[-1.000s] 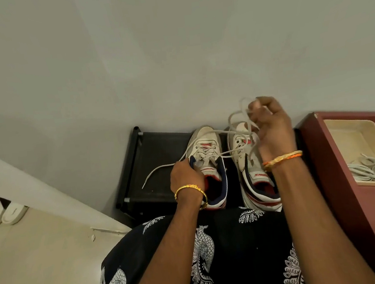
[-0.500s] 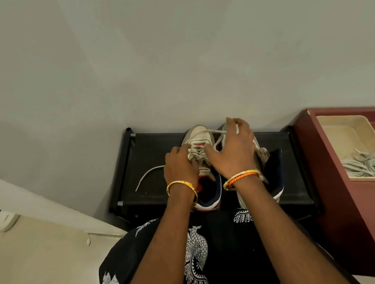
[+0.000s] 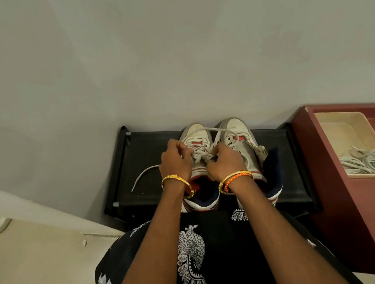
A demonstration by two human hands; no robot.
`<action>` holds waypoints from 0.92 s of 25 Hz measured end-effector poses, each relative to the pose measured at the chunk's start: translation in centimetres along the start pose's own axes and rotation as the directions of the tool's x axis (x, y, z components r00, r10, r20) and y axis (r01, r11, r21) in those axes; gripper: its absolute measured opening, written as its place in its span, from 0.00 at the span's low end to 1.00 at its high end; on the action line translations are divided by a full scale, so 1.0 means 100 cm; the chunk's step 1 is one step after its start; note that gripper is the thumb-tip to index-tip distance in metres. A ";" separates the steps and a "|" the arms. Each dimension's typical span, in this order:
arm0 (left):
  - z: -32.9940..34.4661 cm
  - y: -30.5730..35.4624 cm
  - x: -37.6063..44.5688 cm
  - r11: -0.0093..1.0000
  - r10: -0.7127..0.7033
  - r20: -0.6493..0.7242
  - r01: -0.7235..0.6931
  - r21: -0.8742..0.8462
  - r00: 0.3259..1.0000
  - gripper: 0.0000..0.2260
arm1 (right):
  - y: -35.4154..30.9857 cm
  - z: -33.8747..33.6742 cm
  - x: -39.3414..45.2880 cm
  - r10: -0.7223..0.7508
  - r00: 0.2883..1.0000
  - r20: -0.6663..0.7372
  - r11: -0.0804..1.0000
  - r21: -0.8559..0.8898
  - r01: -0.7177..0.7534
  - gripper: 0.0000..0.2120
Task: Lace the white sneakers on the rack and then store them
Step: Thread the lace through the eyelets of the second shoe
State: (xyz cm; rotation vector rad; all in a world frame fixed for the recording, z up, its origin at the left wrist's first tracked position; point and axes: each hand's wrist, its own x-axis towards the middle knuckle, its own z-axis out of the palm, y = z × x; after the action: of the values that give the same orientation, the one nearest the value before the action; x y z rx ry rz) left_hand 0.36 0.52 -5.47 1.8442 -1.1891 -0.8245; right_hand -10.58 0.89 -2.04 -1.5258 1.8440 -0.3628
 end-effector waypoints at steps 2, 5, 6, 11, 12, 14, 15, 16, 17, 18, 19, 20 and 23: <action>-0.004 -0.002 0.001 0.994 0.100 0.059 -0.102 0.045 0.993 0.12 | 0.001 0.002 0.003 0.013 0.998 0.056 0.997 0.072 -0.017 0.13; -0.006 -0.002 0.000 0.942 0.226 0.089 -0.241 0.233 0.970 0.08 | 0.002 0.002 0.011 0.075 0.997 0.034 0.978 0.192 -0.080 0.17; -0.007 -0.002 -0.001 0.894 0.253 0.139 -0.286 0.346 0.958 0.06 | 0.002 0.004 0.013 0.093 0.996 0.000 0.968 0.232 -0.091 0.18; -0.009 0.001 0.003 0.737 0.045 0.197 -0.166 0.655 0.979 0.17 | 0.005 0.015 0.016 0.088 0.980 -0.179 0.966 0.257 -0.040 0.22; -0.008 0.003 0.003 0.732 -0.009 0.158 -0.101 0.673 0.987 0.19 | 0.006 0.017 0.018 0.075 0.978 -0.197 0.975 0.219 -0.030 0.16; -0.005 0.008 0.001 0.713 -0.065 0.102 -0.025 0.701 0.993 0.21 | 0.007 0.019 0.019 0.070 0.972 -0.224 0.987 0.156 -0.036 0.05; -0.004 0.011 0.000 0.698 -0.077 0.079 -0.003 0.716 0.994 0.21 | 0.008 0.019 0.020 0.076 0.972 -0.225 0.988 0.146 -0.044 0.04; -0.002 0.013 0.000 0.686 -0.091 0.068 0.013 0.727 0.994 0.21 | 0.009 0.019 0.021 0.087 0.973 -0.215 0.987 0.154 -0.054 0.05; 0.000 0.013 0.001 0.688 -0.096 0.065 0.019 0.725 0.993 0.21 | 0.010 0.019 0.022 0.098 0.974 -0.204 0.983 0.172 -0.063 0.06; 0.000 0.013 0.000 0.720 -0.094 0.065 0.022 0.693 0.993 0.20 | 0.010 0.019 0.023 0.105 0.974 -0.202 0.980 0.186 -0.067 0.06; 0.001 0.010 0.000 0.792 -0.083 0.060 0.030 0.610 0.995 0.17 | 0.011 0.020 0.023 0.110 0.971 -0.212 0.980 0.188 -0.070 0.06; 0.001 0.008 0.000 0.879 -0.073 0.041 0.045 0.475 0.997 0.14 | 0.011 0.021 0.024 0.110 0.966 -0.232 0.981 0.183 -0.067 0.05; 0.001 0.003 -0.004 0.986 -0.113 -0.084 0.121 0.111 0.990 0.12 | 0.010 0.023 0.023 0.037 0.960 -0.279 0.992 0.124 -0.002 0.05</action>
State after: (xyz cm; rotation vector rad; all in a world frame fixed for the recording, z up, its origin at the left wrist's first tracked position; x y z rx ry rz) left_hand 0.03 0.79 -5.20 2.0382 -1.1085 -0.7547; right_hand -9.87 -0.54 -5.06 -1.4286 2.0097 -0.7018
